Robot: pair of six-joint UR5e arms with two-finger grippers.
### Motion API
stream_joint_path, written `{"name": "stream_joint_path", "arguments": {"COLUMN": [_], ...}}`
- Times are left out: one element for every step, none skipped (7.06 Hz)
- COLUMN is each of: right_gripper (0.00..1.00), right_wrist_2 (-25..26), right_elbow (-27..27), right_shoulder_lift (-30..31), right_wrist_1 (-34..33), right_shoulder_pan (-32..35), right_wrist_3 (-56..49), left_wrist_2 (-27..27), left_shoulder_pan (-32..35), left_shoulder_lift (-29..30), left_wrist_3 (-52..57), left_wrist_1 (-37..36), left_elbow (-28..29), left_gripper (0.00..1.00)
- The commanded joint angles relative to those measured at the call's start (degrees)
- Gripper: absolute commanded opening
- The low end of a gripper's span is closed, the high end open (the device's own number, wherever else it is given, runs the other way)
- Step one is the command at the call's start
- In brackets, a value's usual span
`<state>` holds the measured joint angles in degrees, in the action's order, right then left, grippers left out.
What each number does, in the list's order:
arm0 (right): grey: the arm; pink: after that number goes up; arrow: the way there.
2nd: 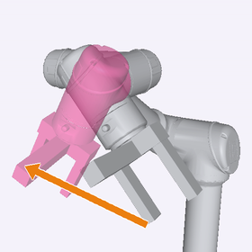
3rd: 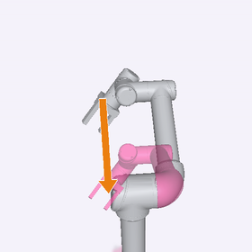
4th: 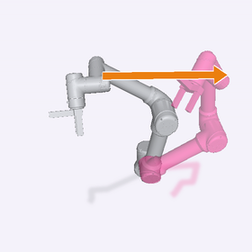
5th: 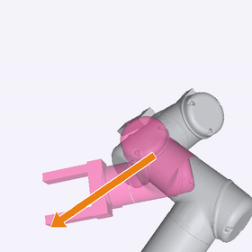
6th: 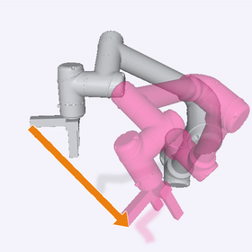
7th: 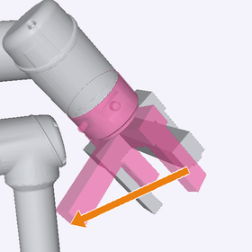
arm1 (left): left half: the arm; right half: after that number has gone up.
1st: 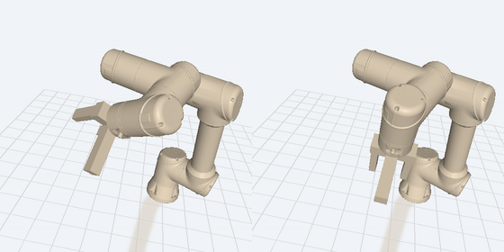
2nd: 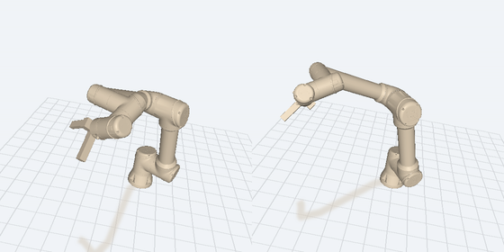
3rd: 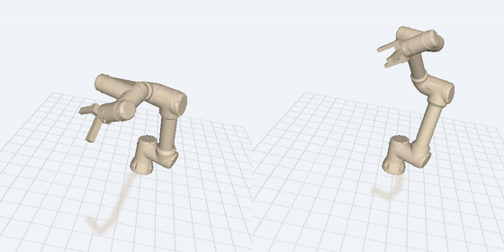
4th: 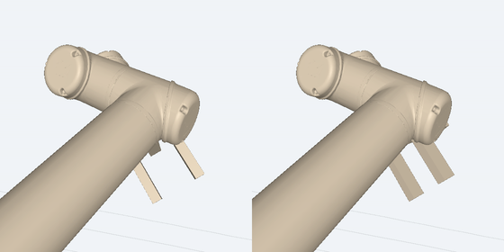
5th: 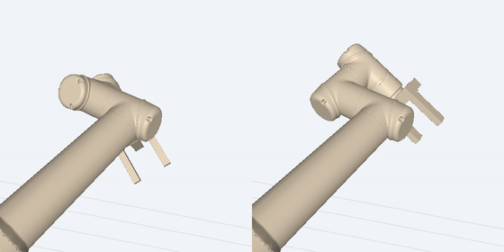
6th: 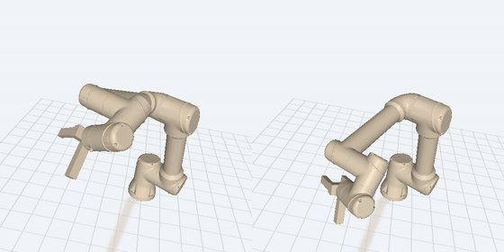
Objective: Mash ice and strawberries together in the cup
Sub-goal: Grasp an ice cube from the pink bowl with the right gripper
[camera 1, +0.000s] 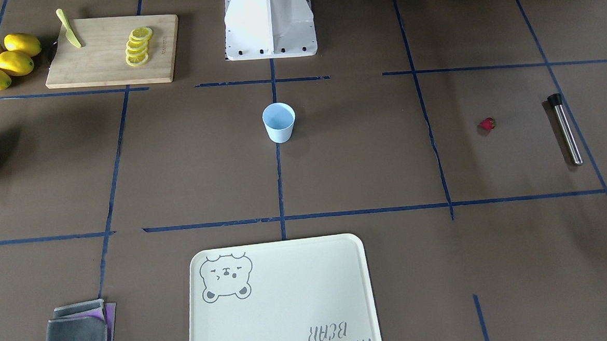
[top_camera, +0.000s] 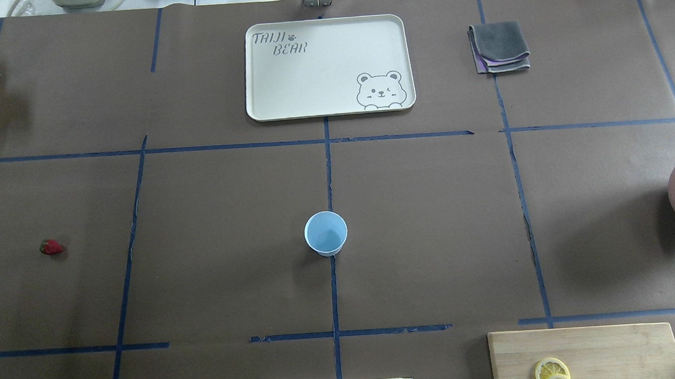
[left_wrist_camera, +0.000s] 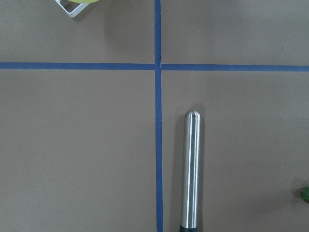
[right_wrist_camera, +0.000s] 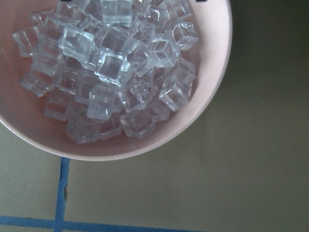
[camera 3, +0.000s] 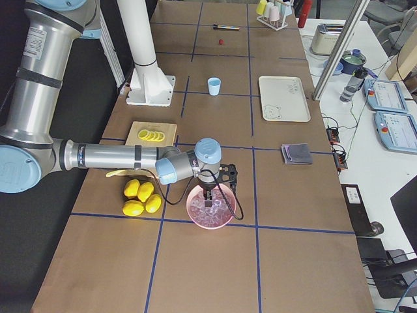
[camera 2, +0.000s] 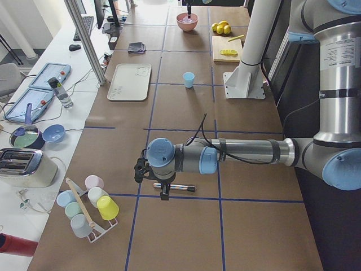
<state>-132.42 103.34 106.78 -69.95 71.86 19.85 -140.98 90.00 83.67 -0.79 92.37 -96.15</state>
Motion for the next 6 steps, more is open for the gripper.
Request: {"name": "stream_joint_path", "arguments": {"right_gripper": [0.85, 0.85, 0.81, 0.77, 0.72, 0.70], "right_wrist_2": [1.7, 2.1, 2.1, 2.1, 2.1, 2.2], "right_elbow": [-1.2, -1.6, -1.8, -2.0, -2.3, -2.3], "right_shoulder_lift": [0.1, 0.1, 0.1, 0.1, -0.2, -0.3], "right_wrist_1": [0.0, 0.1, 0.1, 0.2, 0.2, 0.2], "right_shoulder_pan": [-2.1, -2.2, -2.3, -2.3, -2.3, -2.8], "right_wrist_3": [-0.3, -0.8, -0.8, -0.8, -0.8, -0.8], "left_wrist_2": [0.0, 0.0, 0.0, 0.0, -0.1, -0.1], "left_shoulder_pan": [0.0, 0.0, 0.0, 0.1, 0.1, 0.1], "left_shoulder_lift": [0.0, 0.0, 0.0, 0.0, -0.1, -0.1], "left_wrist_3": [0.0, 0.1, 0.1, 0.1, 0.1, 0.1], "left_wrist_1": [0.0, 0.0, 0.0, 0.1, 0.3, 0.4], "left_elbow": [0.0, 0.0, 0.0, 0.0, 0.0, 0.0], "left_gripper": [1.00, 1.00, 1.00, 1.00, 1.00, 1.00]}}
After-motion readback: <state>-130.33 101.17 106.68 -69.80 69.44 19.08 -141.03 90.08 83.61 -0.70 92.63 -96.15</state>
